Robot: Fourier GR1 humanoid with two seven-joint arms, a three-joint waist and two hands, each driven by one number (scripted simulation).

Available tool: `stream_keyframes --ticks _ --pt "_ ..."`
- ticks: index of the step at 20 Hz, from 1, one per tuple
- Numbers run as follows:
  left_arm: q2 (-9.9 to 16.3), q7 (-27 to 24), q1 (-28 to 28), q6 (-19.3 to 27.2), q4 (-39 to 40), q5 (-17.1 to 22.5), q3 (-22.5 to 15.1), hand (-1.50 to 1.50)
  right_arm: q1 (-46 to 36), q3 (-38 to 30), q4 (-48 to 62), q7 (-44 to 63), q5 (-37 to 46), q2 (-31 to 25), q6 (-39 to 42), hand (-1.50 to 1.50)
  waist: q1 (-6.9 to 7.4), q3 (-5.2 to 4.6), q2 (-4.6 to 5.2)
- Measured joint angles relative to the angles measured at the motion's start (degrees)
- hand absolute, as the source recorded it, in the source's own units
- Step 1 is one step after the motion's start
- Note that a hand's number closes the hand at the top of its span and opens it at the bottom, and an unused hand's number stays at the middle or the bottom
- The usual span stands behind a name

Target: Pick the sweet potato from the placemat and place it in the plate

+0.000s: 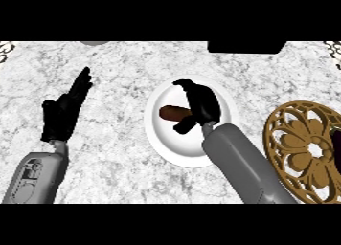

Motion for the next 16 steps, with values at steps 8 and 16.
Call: stream_keyframes --ticks 8,16 --pt "-0.19 0.71 0.72 0.11 -0.91 -0.16 0.14 0.0 1.83 -4.13 -4.37 -8.36 -14.4 0.05 -7.99 -1.5 -0.75 0.02 -0.35" --pt "-0.45 1.12 3.82 0.62 -3.43 -0.53 0.21 0.0 10.35 -13.25 -18.5 -9.03 -22.24 -6.32 -8.04 -1.5 -2.2 -0.01 -0.74"
